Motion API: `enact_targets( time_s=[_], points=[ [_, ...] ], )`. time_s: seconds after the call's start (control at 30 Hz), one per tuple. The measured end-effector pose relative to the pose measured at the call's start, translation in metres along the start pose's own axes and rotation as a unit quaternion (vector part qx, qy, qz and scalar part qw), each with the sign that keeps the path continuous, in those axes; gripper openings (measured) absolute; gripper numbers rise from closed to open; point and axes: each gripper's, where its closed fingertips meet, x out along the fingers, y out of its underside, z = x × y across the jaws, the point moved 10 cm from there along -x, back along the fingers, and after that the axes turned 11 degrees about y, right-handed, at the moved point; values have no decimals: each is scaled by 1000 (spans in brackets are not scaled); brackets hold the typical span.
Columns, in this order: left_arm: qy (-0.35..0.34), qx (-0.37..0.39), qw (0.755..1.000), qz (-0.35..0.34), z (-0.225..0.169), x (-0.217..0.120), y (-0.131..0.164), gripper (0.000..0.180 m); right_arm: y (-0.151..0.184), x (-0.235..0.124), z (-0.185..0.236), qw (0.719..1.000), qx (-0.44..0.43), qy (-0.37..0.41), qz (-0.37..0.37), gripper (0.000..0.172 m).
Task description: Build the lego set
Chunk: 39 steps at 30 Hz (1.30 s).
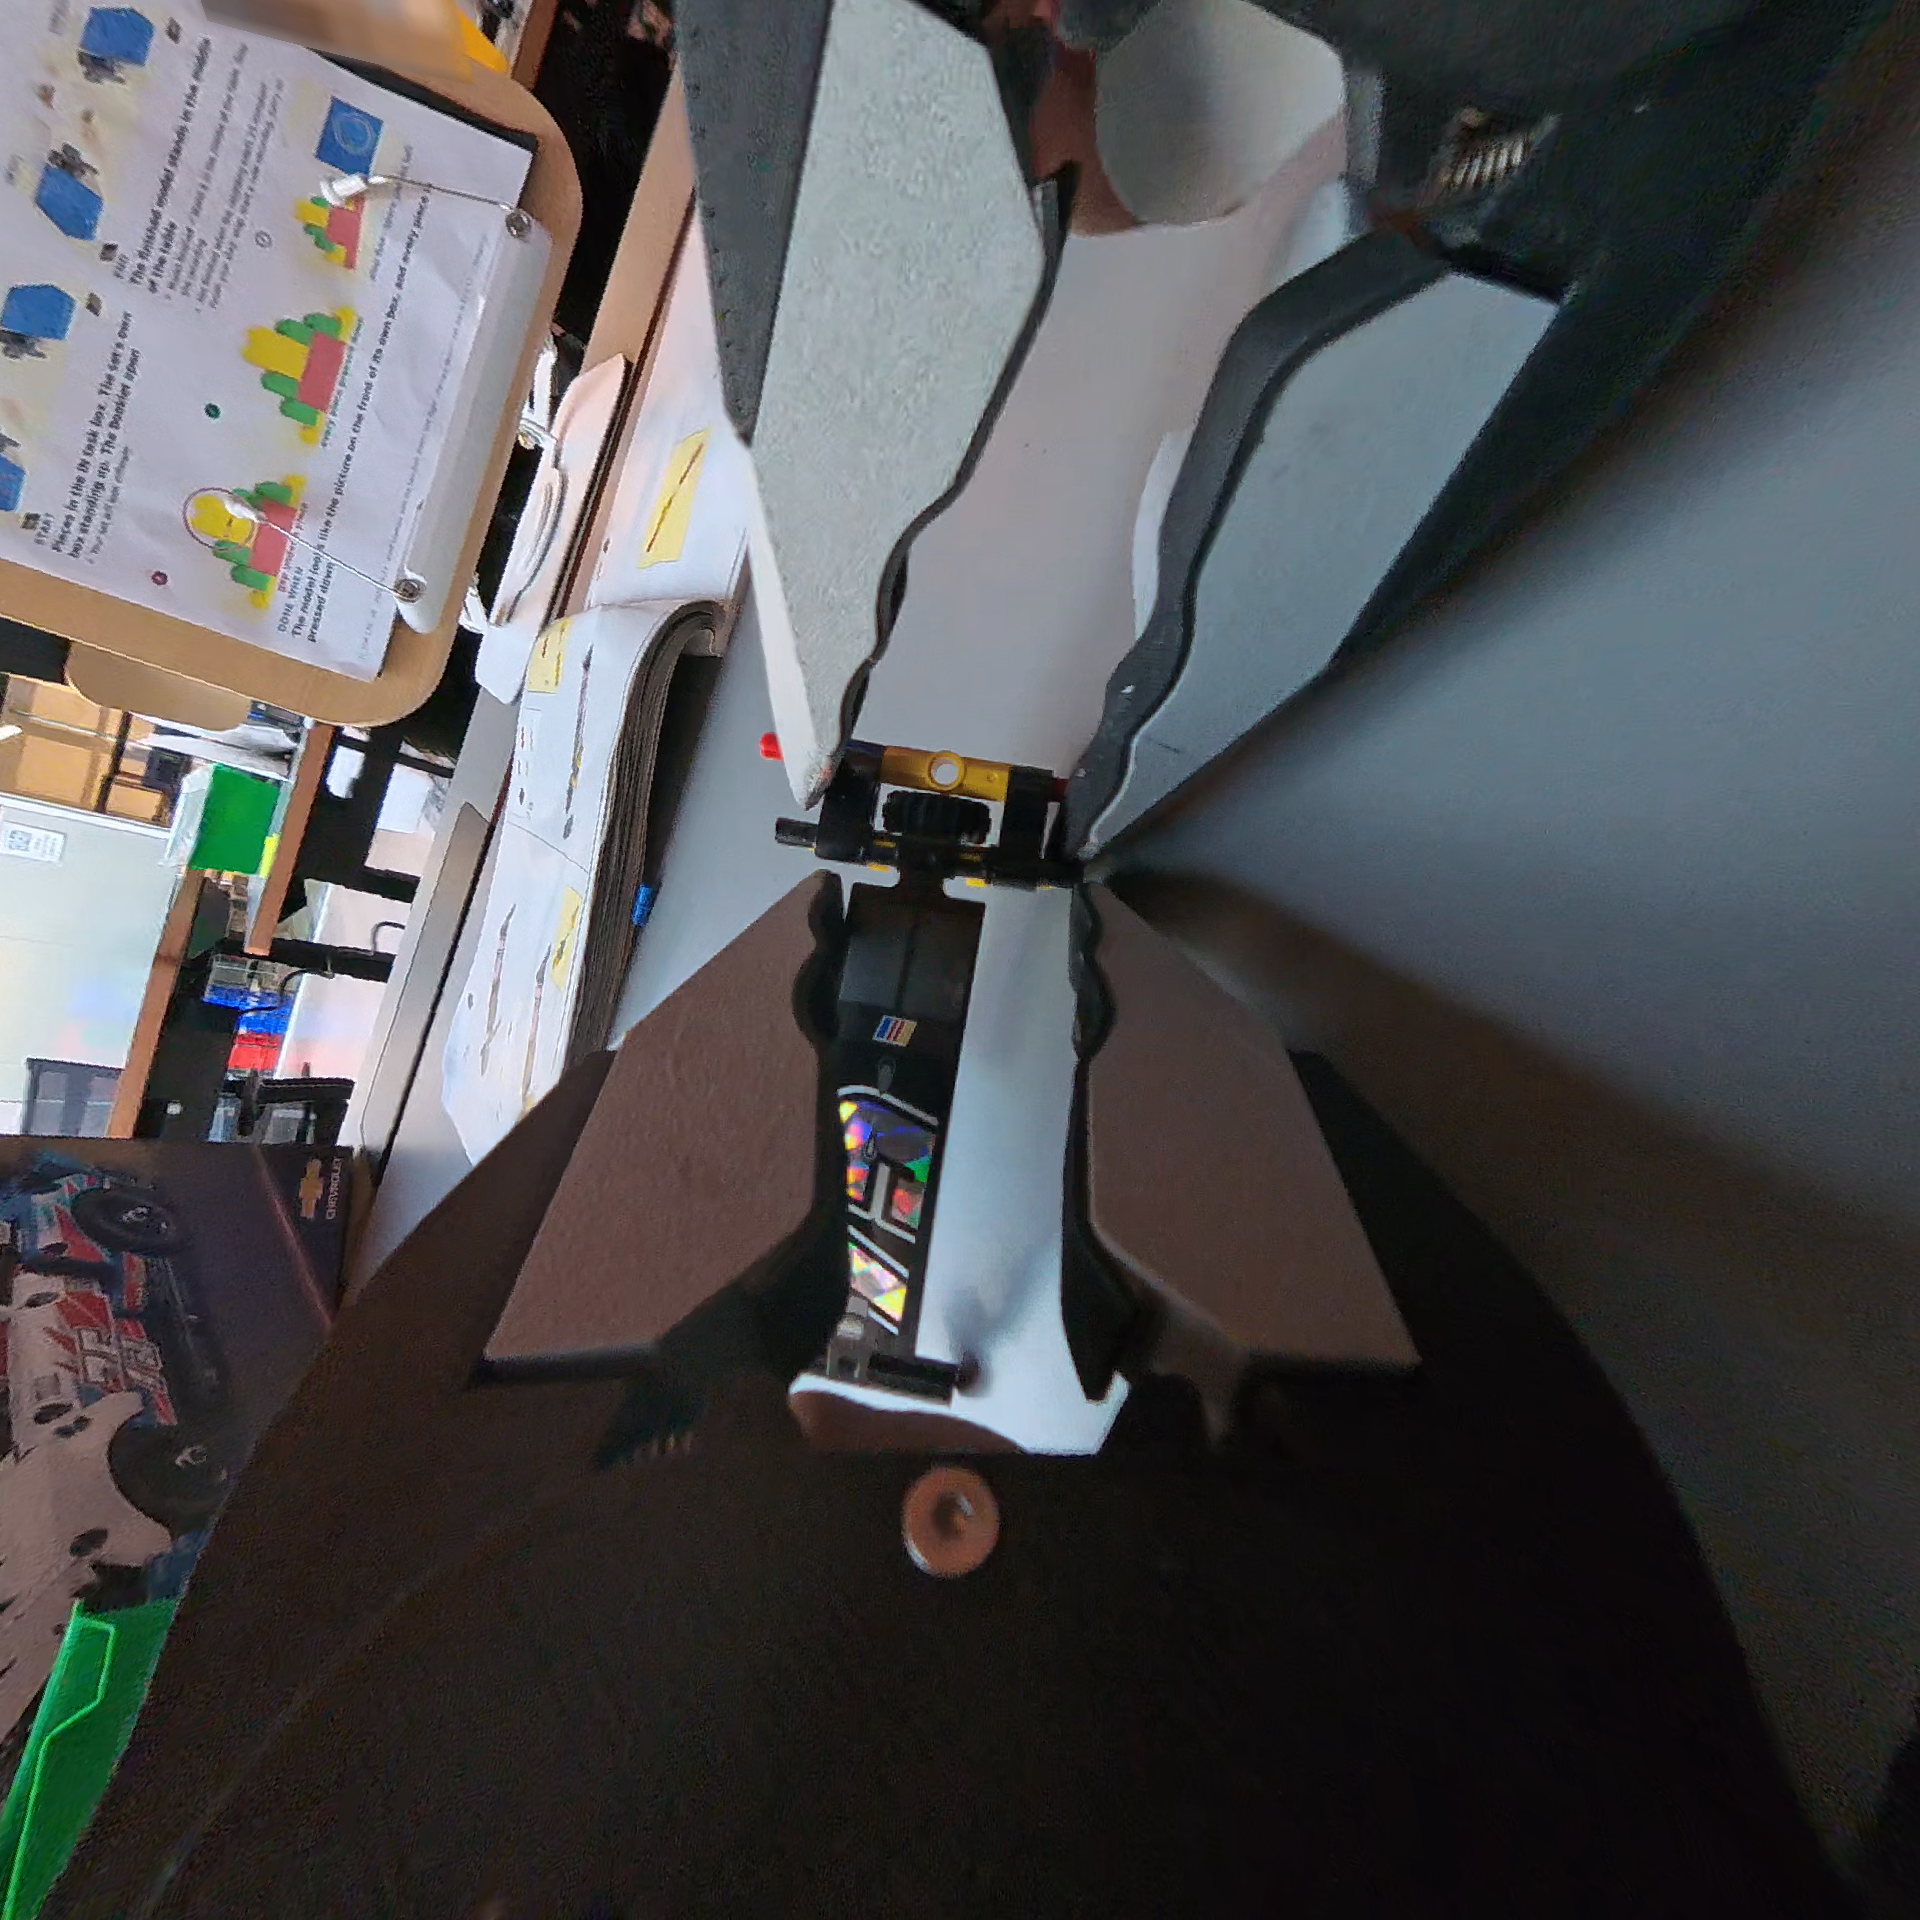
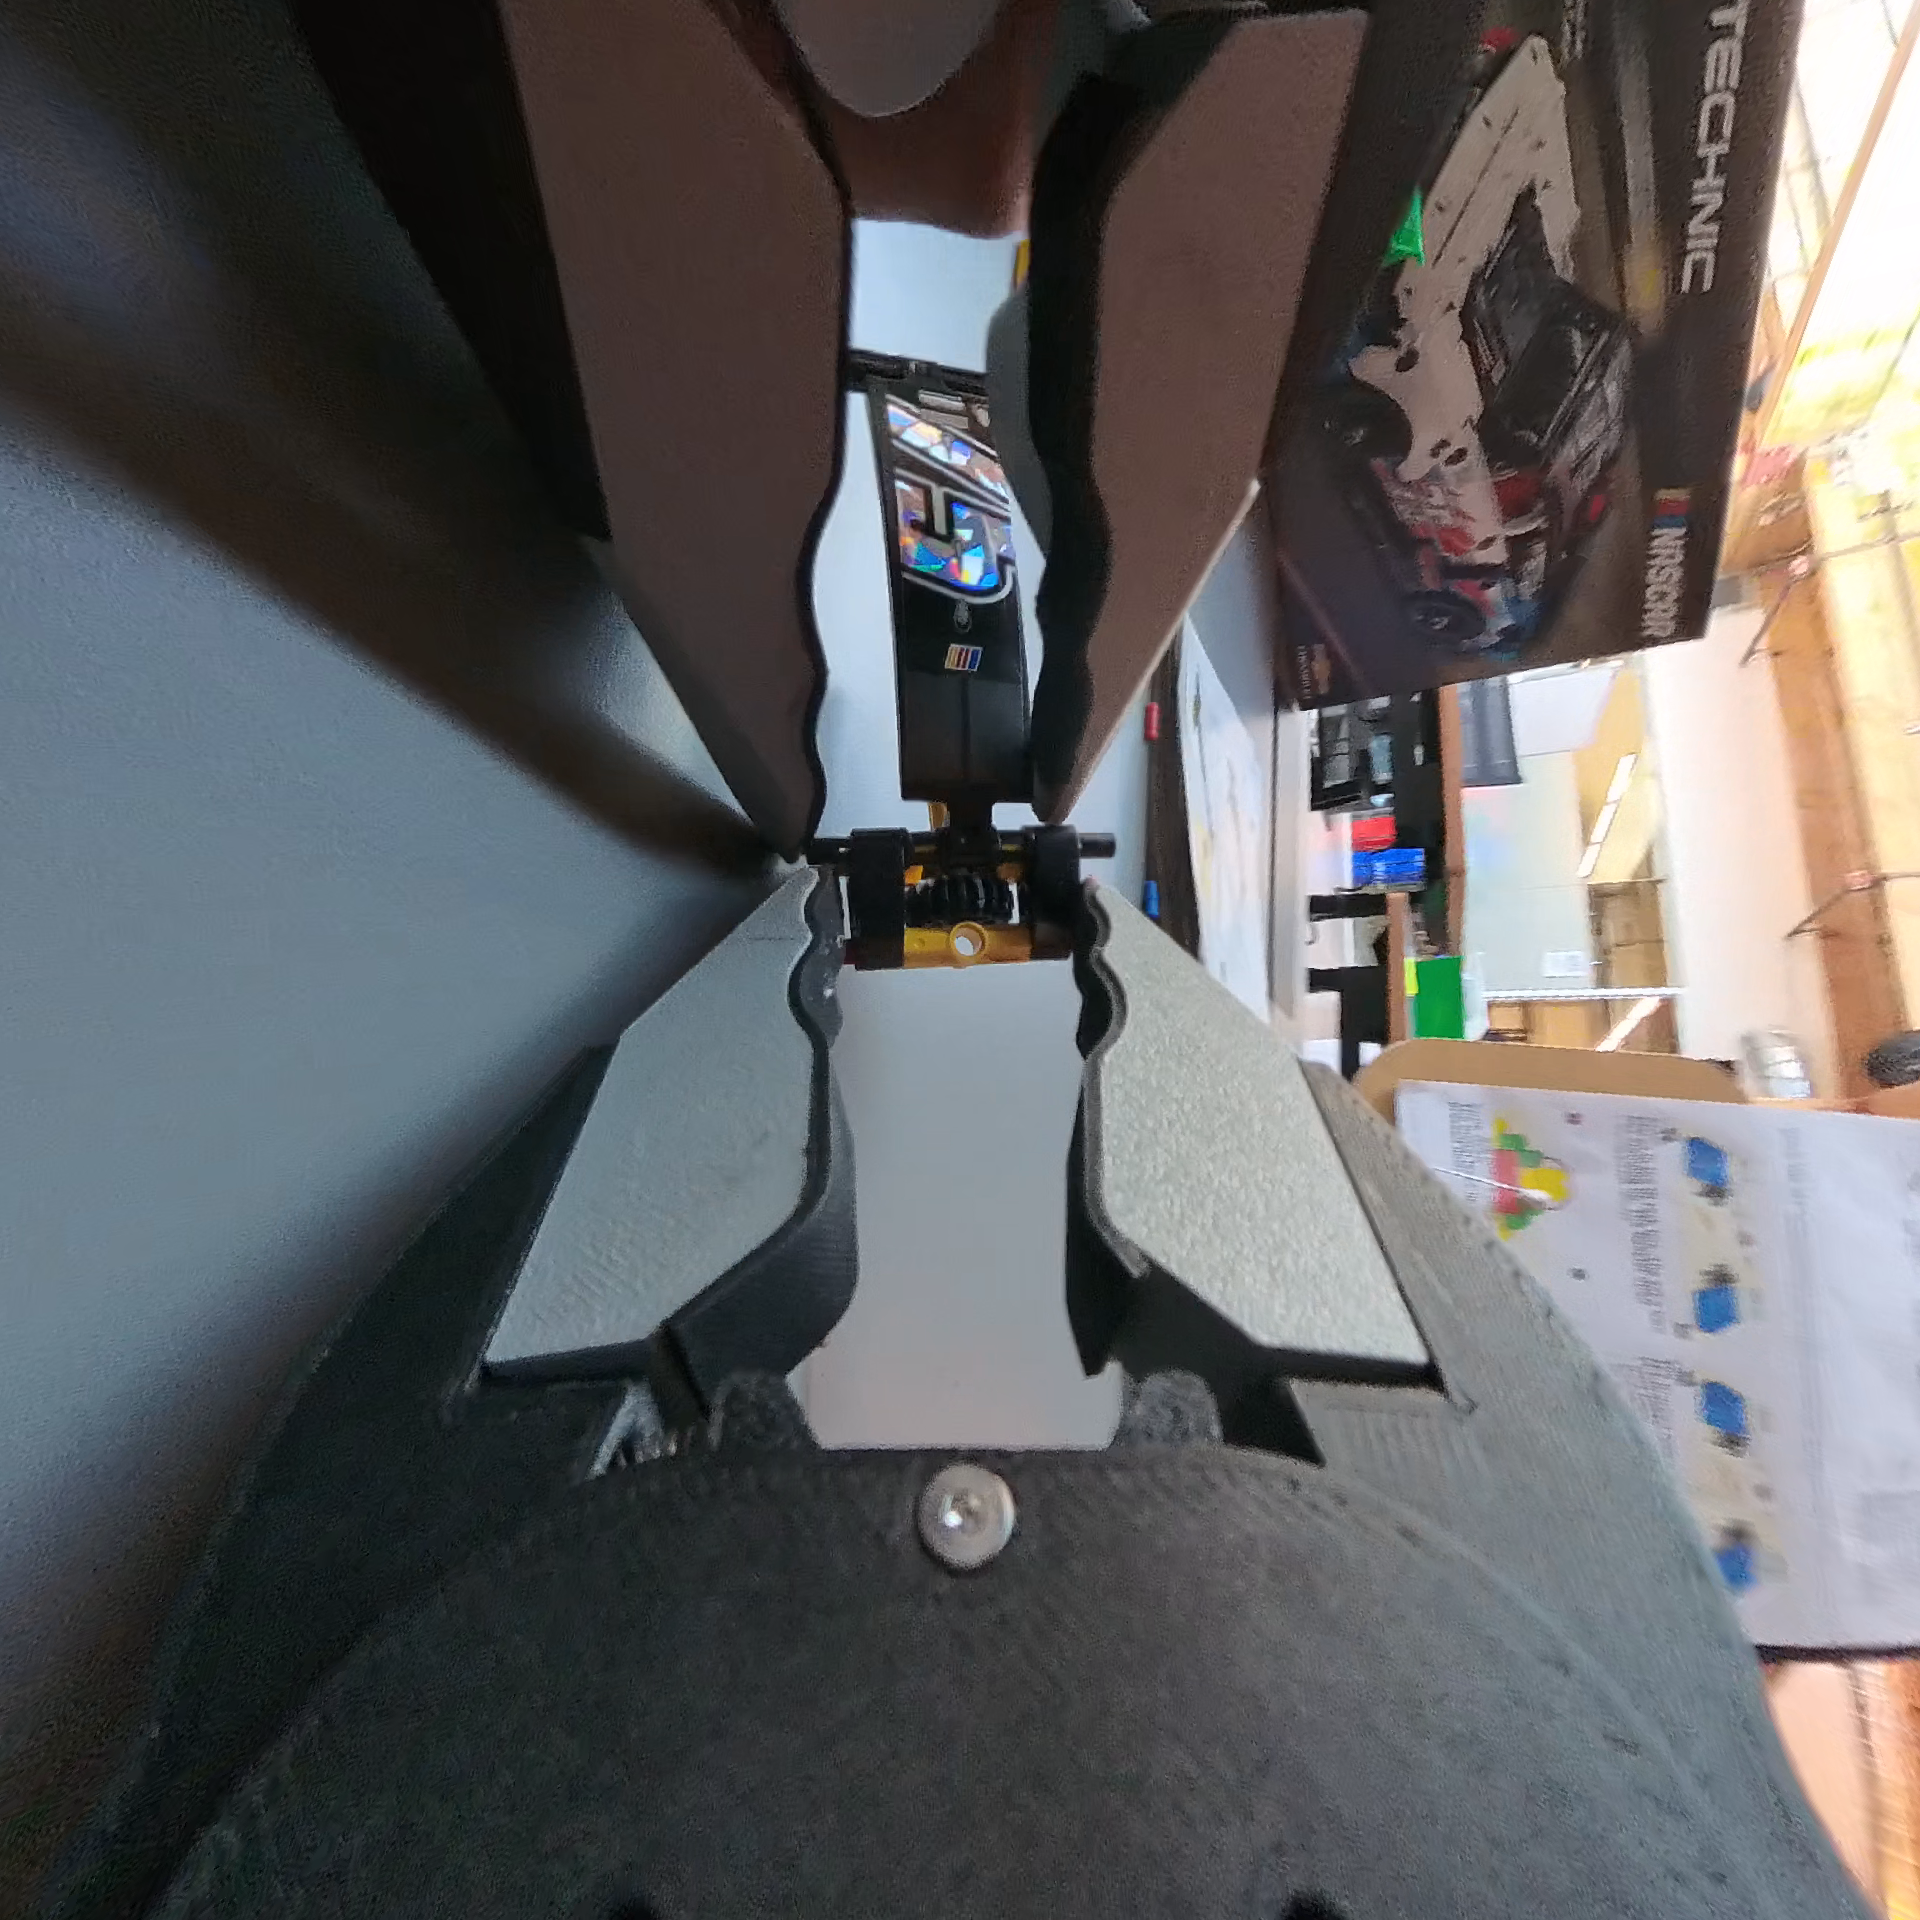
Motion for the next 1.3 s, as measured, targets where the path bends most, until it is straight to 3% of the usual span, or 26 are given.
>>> enact_targets(
  time_s=[0.13, 0.43, 0.6, 1.07, 1.3],
  points=[
    [-27, 15, 999, 25, -3, 1, -7, 44, 5, -2, 1, 1000, -8, 17, -6, 44],
    [-25, -53, 998, 15, 4, -2, 6, 45, 12, 1, -3, 999, 37, 11, -3, 44],
    [-51, -53, 997, 13, 8, -1, 10, 29, 11, 4, -4, 998, 64, -2, -2, 44],
    [-47, -56, 997, 5, 13, -1, 13, 27, 16, 4, -11, 988, 151, -33, -15, 45],
    [-47, -46, 998, 20, 12, 2, 15, 17, 18, -8, -29, 962, 254, -32, -93, 49]
  ],
)
